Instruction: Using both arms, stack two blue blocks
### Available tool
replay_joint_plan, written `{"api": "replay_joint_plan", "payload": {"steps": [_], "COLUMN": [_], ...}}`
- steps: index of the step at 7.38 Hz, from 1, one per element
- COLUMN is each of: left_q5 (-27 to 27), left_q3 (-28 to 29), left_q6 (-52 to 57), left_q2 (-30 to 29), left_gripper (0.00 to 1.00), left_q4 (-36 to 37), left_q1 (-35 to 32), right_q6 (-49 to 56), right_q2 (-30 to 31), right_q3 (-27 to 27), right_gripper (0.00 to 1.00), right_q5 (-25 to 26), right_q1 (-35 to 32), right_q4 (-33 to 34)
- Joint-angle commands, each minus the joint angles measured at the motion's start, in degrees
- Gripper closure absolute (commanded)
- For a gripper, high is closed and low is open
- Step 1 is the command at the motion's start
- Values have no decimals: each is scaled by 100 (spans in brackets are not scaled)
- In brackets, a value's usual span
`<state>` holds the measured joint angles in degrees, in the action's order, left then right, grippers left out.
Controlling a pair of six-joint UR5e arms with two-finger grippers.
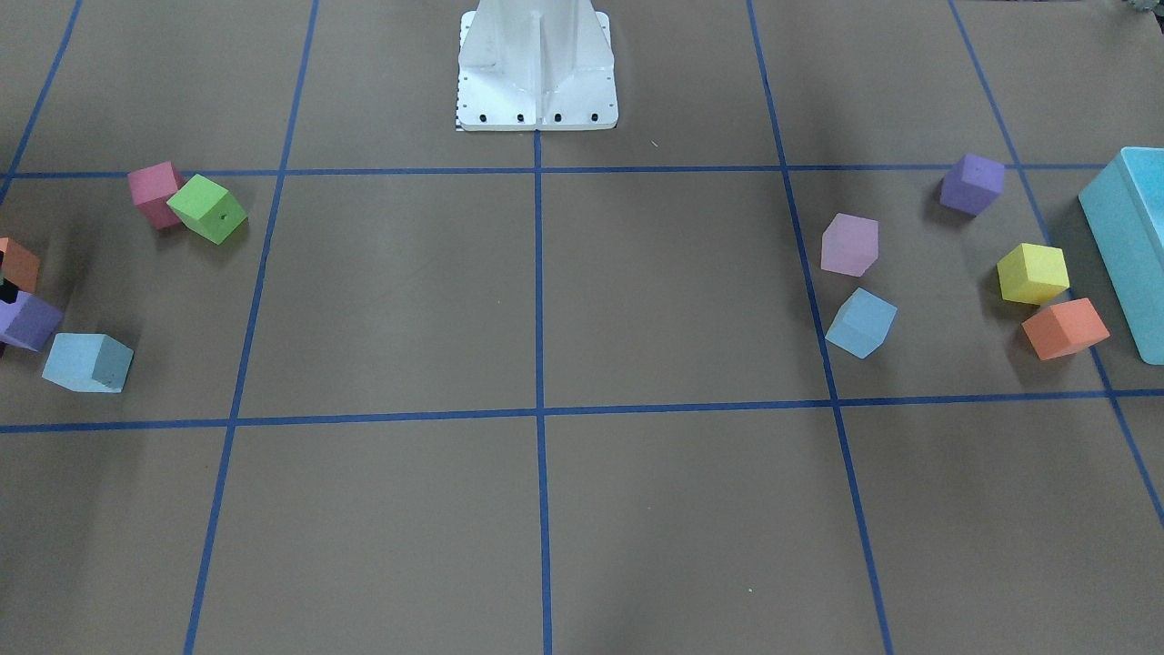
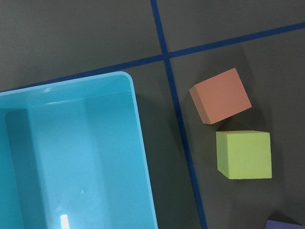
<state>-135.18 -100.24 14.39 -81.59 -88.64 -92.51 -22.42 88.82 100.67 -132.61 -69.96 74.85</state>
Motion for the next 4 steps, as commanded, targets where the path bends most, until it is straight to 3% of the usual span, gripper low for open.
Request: {"api": "replay_joint_plan", "payload": {"steps": [1,3,4], "left_q5": [0,0,0], "left_q3": [5,-4,-4], "left_q6": [20,29,38], "left_q2": [2,2,2], "left_gripper": [1,1,1], "left_q4": [-4,-4,-4], "left_q1": [5,5,-4], "right_q6": [-656,-1131,-1394], "right_q2": [-223,-347,-382], "right_q3": [-273,-1212,-1329], "right_gripper": [0,0,0], "right_q5": [672,745,893], "right_q1": [570,790,887], "right_q4": [-206,-1493,-1656]}}
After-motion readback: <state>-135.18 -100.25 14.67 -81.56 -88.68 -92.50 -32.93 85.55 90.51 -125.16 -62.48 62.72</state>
